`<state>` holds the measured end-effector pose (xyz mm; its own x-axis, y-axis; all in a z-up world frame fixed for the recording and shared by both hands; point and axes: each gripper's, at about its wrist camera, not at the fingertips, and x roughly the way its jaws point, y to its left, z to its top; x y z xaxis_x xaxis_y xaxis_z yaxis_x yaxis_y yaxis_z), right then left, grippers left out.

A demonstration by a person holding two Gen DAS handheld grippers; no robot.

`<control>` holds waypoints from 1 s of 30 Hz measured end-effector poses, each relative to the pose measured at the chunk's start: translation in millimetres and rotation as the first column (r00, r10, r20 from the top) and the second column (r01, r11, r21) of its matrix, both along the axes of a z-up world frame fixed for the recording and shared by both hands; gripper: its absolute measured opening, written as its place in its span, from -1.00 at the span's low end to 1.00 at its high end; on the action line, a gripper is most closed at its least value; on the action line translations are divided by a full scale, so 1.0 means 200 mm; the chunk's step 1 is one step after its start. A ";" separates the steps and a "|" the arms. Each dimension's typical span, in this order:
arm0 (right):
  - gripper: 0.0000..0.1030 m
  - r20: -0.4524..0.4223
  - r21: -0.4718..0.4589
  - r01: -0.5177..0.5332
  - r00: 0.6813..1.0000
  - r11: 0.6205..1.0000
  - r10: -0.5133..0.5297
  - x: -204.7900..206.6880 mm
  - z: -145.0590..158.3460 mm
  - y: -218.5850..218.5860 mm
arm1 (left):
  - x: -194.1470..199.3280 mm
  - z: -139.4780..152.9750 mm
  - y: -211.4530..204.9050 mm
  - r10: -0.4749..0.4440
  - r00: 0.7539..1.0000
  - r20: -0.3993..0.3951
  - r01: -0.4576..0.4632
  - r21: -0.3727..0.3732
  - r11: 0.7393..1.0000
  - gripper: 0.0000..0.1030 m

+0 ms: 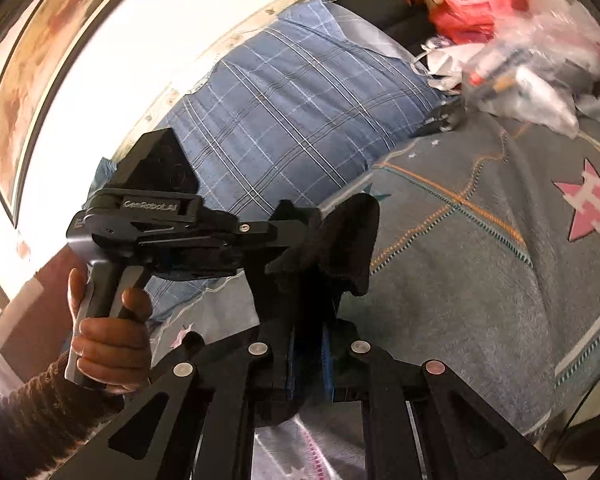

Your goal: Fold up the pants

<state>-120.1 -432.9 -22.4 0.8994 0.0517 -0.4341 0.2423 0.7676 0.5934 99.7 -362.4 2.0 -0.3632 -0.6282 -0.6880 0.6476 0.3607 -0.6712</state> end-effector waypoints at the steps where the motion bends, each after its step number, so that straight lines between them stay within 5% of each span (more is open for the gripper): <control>1: -0.81 -0.025 0.035 0.033 0.999 0.999 -0.032 -0.01 -0.03 -0.03 | 0.00 0.00 0.00 0.011 1.000 0.014 -0.011 0.015 1.000 -0.83; 3: -0.81 -0.065 0.110 0.084 0.995 0.990 -0.077 -0.05 -0.11 -0.08 | 0.02 -0.01 -0.03 -0.006 0.999 0.039 0.004 0.056 0.998 -0.63; 5: -0.79 -0.104 0.175 0.115 0.990 0.978 -0.098 -0.10 -0.19 -0.10 | 0.04 -0.02 -0.06 -0.028 0.998 0.058 0.022 0.102 0.995 0.11; 7: -0.73 -0.124 0.193 0.127 0.987 0.973 -0.105 -0.14 -0.25 -0.11 | 0.05 -0.03 -0.10 -0.051 0.995 0.082 0.040 0.131 0.991 0.34; 10: -0.73 -0.121 0.232 0.128 0.987 0.964 -0.102 -0.16 -0.31 -0.12 | 0.07 -0.09 -0.21 -0.118 0.990 0.079 0.100 0.203 0.974 0.34; 13: -0.73 -0.117 0.268 0.118 0.989 0.956 -0.089 -0.16 -0.38 -0.14 | 0.04 -0.21 -0.31 -0.209 0.978 0.024 0.193 0.287 0.938 0.34; 16: -0.73 -0.103 0.313 0.112 0.991 0.943 -0.084 -0.16 -0.41 -0.18 | -0.03 -0.29 -0.39 -0.314 0.948 0.053 0.276 0.357 0.892 0.40; 17: -0.72 -0.100 0.324 0.110 0.992 0.940 -0.082 -0.17 -0.41 -0.18 | -0.06 -0.27 -0.41 -0.350 0.935 0.067 0.309 0.337 0.889 0.56; 20: -0.72 -0.091 0.344 0.106 0.993 0.933 -0.080 -0.17 -0.42 -0.19 | -0.11 -0.29 -0.45 -0.411 0.912 0.004 0.390 0.307 0.868 0.57; 23: -0.72 -0.085 0.354 0.104 0.993 0.929 -0.078 -0.19 -0.42 -0.18 | -0.21 -0.28 -0.47 -0.499 0.865 0.051 0.461 0.312 0.831 0.63; 25: -0.72 -0.083 0.360 0.103 0.993 0.927 -0.079 -0.20 -0.43 -0.19 | -0.23 -0.29 -0.47 -0.518 0.855 0.020 0.489 0.299 0.820 0.63; 28: -0.71 -0.079 0.366 0.103 0.994 0.925 -0.079 -0.19 -0.44 -0.20 | -0.25 -0.30 -0.46 -0.533 0.846 0.014 0.507 0.289 0.812 0.56; 30: -0.71 -0.077 0.370 0.104 0.994 0.923 -0.081 -0.18 -0.45 -0.20 | -0.26 -0.28 -0.46 -0.531 0.846 0.042 0.499 0.286 0.818 0.23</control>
